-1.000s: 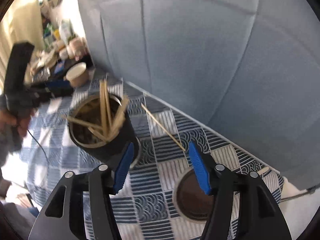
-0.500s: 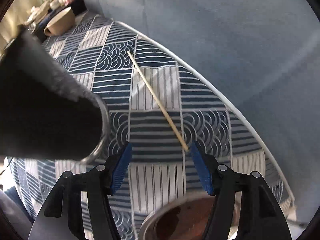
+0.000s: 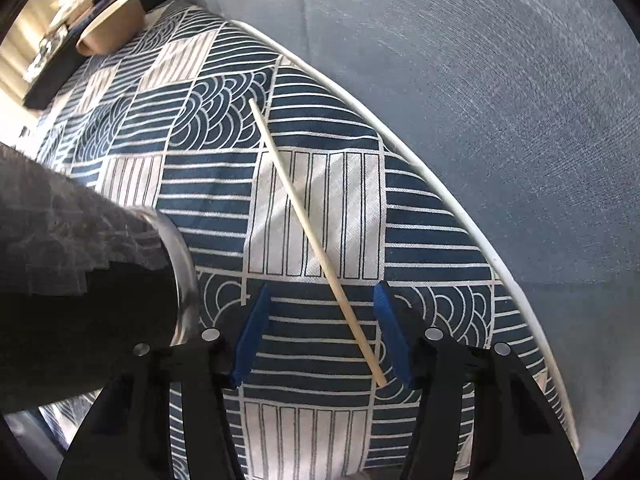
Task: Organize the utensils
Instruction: 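Lower the right tool onto the last chopstick and close on it, then lift the chopstick in the right tool over the holder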
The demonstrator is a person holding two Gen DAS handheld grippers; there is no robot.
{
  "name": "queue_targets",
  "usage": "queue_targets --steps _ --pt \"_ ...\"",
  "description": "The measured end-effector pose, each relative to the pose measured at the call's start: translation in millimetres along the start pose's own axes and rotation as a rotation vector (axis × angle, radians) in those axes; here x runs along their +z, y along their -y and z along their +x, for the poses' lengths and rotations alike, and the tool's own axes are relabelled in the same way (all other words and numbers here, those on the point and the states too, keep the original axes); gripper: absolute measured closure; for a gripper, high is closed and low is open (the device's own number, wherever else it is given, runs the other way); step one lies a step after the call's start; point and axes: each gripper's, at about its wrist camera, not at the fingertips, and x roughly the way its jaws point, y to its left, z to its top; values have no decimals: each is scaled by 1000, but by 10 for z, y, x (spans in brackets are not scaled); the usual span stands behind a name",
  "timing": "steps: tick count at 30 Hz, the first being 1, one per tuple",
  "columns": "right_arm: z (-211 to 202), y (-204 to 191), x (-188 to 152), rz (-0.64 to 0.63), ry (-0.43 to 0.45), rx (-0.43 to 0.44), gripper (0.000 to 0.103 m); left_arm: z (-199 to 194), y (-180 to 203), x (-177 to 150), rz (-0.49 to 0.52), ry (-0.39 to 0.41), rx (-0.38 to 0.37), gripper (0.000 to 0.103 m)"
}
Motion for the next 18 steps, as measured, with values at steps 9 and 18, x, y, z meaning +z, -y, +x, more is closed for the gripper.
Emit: queue_targets --steps 9,18 --pt "-6 -73 -85 51 6 -10 98 115 60 -13 52 -28 33 8" --pt "-186 -6 -471 271 27 221 99 220 228 -5 107 -58 127 10"
